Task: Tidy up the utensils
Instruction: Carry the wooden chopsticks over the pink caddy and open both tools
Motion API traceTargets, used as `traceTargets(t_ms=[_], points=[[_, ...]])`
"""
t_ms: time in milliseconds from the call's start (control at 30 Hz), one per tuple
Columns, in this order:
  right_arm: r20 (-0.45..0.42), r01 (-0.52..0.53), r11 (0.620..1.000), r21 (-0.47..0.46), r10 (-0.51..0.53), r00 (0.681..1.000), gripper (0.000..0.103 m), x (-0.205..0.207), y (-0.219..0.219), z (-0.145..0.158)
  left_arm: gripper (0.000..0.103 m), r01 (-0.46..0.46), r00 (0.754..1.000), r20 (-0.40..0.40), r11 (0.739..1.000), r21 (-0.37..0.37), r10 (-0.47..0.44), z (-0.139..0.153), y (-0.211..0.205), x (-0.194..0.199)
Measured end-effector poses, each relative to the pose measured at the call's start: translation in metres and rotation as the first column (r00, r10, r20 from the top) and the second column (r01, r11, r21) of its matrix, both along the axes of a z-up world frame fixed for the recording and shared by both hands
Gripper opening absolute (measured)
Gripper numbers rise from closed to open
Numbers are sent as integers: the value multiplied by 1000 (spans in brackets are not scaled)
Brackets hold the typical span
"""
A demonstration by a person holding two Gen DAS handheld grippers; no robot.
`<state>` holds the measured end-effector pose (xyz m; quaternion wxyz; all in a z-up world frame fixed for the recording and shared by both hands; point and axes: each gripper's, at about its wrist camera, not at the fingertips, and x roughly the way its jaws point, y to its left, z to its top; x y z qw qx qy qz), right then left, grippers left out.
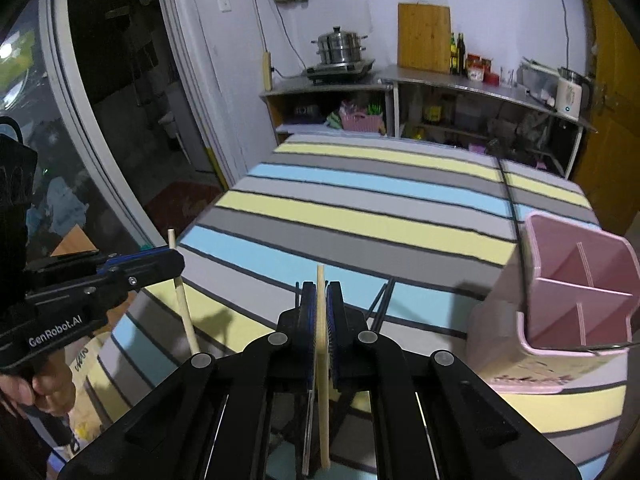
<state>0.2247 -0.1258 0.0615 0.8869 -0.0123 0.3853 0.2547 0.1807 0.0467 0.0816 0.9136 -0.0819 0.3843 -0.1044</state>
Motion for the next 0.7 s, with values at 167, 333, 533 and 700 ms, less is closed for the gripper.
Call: traceTargets(t_ms=[167, 333, 533, 700], points=[[35, 15, 1000, 11, -15, 999, 6, -16, -15, 20, 4, 22, 1000, 22, 1000, 4, -22, 19, -7, -10], [61, 43, 999, 31, -45, 997, 5, -28, -35, 34, 4, 41, 998, 45, 999, -1, -41, 36, -17, -17], [82, 87, 994, 61, -92, 992, 5, -38, -59, 45, 4, 90, 993, 79, 996, 11, -91, 57, -43, -18], [81, 135, 988, 72, -140, 987, 5, -46, -81, 47, 4, 136, 989, 63, 991, 10, -137, 53, -72, -8]])
